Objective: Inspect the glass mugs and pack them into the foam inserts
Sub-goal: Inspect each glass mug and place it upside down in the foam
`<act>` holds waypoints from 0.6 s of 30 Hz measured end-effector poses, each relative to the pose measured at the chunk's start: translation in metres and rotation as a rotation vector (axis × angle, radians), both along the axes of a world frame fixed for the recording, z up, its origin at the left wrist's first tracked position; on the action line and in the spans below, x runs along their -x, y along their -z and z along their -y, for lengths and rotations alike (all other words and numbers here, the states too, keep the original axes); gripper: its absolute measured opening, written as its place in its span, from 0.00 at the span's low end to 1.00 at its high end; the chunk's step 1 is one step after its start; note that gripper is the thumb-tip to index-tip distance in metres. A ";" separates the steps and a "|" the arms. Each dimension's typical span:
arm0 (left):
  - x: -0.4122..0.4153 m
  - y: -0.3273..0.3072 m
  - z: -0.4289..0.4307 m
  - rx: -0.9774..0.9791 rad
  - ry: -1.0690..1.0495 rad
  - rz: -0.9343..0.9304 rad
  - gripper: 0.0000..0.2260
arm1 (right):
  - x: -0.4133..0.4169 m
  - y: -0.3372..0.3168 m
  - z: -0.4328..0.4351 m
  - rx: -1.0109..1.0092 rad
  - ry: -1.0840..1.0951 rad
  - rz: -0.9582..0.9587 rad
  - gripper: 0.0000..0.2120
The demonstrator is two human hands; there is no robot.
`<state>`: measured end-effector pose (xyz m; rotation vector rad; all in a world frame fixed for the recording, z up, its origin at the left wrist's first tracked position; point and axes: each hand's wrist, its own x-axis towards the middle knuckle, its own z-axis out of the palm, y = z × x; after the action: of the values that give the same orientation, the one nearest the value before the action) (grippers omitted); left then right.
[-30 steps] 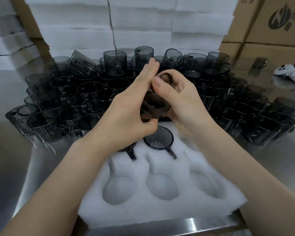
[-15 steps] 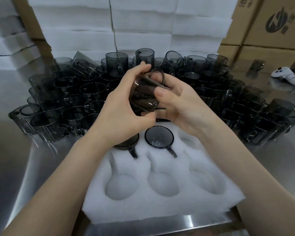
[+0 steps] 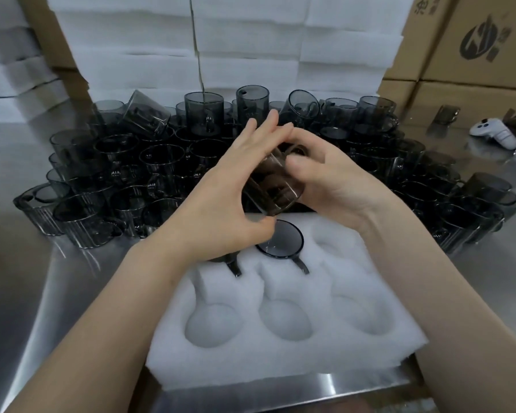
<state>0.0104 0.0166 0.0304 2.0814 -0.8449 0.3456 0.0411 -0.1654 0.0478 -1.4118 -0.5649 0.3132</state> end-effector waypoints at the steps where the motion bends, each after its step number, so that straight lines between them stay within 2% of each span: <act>1: -0.001 0.001 -0.001 -0.018 0.011 -0.001 0.44 | 0.001 -0.002 0.002 0.026 0.007 0.022 0.34; 6: -0.004 0.002 -0.008 0.124 -0.052 -0.059 0.43 | 0.011 -0.018 0.024 0.140 0.177 0.092 0.30; 12: -0.008 0.003 -0.008 0.175 -0.253 -0.123 0.21 | 0.032 -0.016 0.045 0.545 0.422 0.214 0.16; 18: -0.009 0.004 -0.007 0.189 -0.256 -0.152 0.14 | 0.047 -0.008 0.043 0.737 0.471 0.282 0.15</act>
<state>0.0196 0.0240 0.0262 2.0114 -0.4391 0.3831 -0.0056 -0.2082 0.0554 -2.2713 -0.3289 -0.0792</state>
